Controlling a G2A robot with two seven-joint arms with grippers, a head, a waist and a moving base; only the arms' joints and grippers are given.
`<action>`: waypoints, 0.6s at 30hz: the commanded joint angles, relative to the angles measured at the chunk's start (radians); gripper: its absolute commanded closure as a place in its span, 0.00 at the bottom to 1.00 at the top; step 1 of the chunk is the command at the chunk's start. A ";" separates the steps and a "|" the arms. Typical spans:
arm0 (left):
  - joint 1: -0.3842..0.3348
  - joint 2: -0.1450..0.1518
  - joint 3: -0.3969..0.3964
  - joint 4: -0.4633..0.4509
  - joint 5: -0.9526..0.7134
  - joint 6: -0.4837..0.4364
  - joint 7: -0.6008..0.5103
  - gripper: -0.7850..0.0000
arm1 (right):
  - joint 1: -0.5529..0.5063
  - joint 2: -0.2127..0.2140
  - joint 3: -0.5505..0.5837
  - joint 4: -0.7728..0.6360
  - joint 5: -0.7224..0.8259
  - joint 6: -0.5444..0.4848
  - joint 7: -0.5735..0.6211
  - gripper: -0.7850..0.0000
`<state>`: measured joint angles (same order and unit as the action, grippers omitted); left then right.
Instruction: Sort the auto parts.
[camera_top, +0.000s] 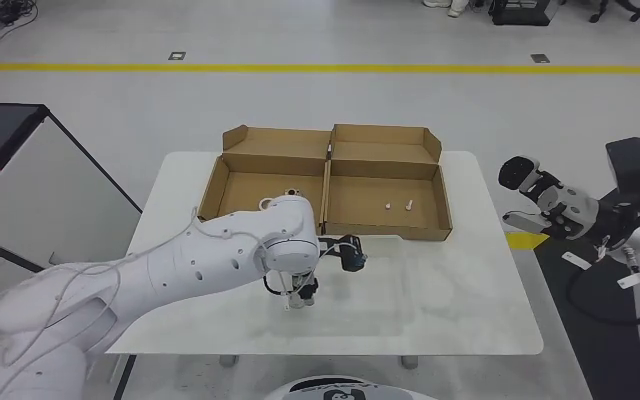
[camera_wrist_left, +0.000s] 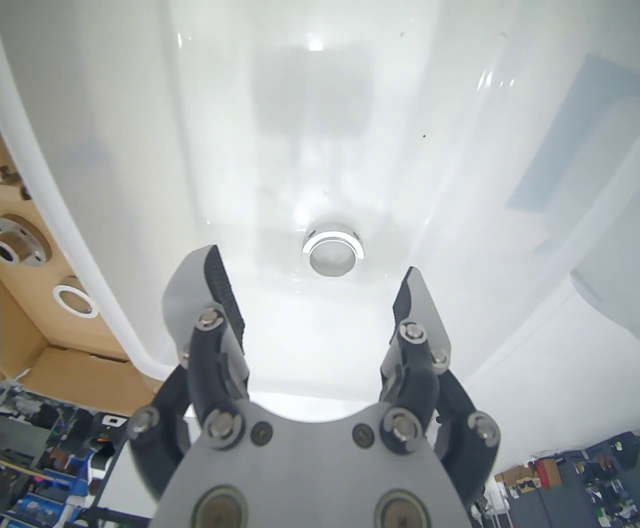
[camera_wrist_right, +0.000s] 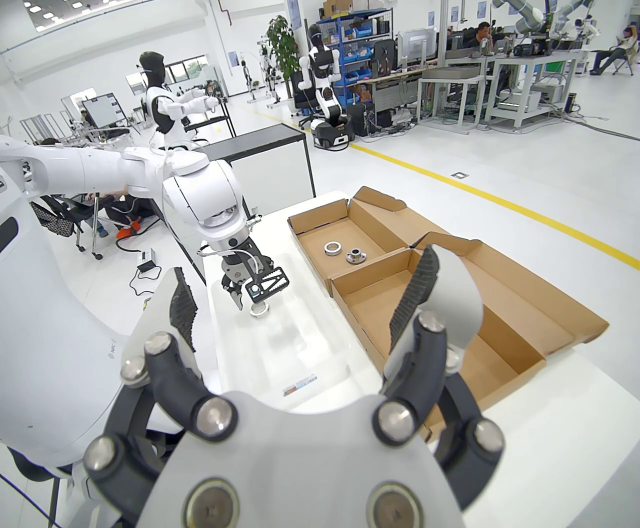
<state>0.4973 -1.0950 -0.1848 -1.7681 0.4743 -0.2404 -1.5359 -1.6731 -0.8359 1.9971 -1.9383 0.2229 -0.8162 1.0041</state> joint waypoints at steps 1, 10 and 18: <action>-0.008 -0.004 0.015 0.013 -0.004 0.002 0.000 0.24 | 0.000 0.000 0.000 0.000 0.000 0.000 0.000 0.00; 0.023 -0.018 0.015 0.062 0.037 -0.016 0.000 0.35 | 0.000 0.000 0.000 0.000 0.000 0.000 0.000 0.00; 0.049 -0.031 0.015 0.101 0.075 -0.038 0.000 0.36 | 0.000 0.000 0.000 0.000 0.000 0.000 0.000 0.00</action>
<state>0.5428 -1.1246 -0.1700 -1.6735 0.5424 -0.2771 -1.5359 -1.6731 -0.8359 1.9971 -1.9383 0.2229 -0.8162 1.0041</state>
